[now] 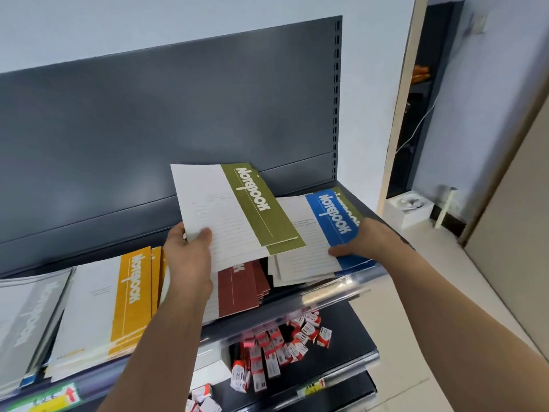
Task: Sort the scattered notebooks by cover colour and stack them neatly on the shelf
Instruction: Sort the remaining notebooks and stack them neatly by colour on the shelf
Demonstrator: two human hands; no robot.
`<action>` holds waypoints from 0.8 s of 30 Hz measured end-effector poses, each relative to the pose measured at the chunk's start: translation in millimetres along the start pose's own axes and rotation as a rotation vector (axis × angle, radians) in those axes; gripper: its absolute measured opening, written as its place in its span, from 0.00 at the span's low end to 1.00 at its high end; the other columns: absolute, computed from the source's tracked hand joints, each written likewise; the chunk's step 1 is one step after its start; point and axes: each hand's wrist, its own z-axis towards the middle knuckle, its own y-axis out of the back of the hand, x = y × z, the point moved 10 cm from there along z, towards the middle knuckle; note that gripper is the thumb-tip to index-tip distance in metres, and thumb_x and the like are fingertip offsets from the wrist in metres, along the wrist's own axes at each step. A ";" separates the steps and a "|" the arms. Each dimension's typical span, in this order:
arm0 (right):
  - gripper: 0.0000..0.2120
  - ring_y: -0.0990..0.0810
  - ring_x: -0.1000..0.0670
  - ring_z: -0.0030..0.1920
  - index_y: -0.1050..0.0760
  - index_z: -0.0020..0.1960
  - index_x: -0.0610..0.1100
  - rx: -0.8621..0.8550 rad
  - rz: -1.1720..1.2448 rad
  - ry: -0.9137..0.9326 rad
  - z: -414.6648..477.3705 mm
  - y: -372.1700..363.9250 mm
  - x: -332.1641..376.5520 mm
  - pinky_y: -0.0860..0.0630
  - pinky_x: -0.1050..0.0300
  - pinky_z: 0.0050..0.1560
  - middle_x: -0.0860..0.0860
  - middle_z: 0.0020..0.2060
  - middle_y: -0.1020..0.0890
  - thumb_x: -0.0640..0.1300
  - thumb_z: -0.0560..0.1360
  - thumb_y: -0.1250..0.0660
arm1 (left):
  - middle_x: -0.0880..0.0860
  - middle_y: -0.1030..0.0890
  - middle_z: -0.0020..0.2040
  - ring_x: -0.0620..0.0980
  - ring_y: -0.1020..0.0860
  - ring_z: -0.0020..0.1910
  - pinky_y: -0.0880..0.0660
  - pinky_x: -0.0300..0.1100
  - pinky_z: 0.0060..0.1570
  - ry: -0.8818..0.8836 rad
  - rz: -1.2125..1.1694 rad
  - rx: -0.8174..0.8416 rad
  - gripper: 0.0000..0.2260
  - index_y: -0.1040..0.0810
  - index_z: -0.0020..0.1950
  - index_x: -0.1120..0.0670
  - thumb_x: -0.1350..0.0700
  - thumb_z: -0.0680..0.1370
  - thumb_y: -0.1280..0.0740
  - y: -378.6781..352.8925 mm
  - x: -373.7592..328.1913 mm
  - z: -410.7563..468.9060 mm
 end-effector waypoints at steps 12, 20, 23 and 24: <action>0.20 0.22 0.44 0.52 0.35 0.61 0.40 0.037 0.699 0.134 3.5 15.5 38.9 0.22 0.49 0.48 0.43 0.57 0.23 0.33 0.73 0.32 | 0.50 0.19 0.54 0.52 0.19 0.53 0.22 0.46 0.49 -0.143 -0.057 -0.157 0.13 0.26 0.63 0.56 0.63 0.79 0.34 19.6 -33.0 -3.4; 0.19 0.21 0.45 0.55 0.33 0.63 0.43 0.137 0.991 0.265 -29.4 -16.9 126.0 0.23 0.46 0.56 0.47 0.56 0.21 0.33 0.75 0.33 | 0.48 0.18 0.52 0.48 0.19 0.51 0.22 0.45 0.54 -0.286 -0.111 -0.263 0.13 0.25 0.62 0.56 0.64 0.78 0.34 93.9 -73.7 -5.7; 0.18 0.21 0.44 0.56 0.31 0.63 0.41 0.167 0.961 0.274 -38.0 -53.3 156.7 0.23 0.44 0.57 0.45 0.58 0.21 0.32 0.75 0.33 | 0.49 0.18 0.53 0.52 0.19 0.54 0.23 0.49 0.56 -0.280 -0.130 -0.276 0.13 0.26 0.61 0.56 0.65 0.78 0.34 122.1 -77.5 -4.8; 0.18 0.21 0.44 0.56 0.32 0.63 0.41 0.185 0.954 0.257 -38.9 -68.6 164.0 0.23 0.46 0.55 0.44 0.59 0.21 0.32 0.75 0.33 | 0.50 0.18 0.53 0.53 0.19 0.54 0.22 0.49 0.56 -0.270 -0.129 -0.273 0.13 0.26 0.61 0.57 0.65 0.78 0.34 131.0 -77.6 -4.6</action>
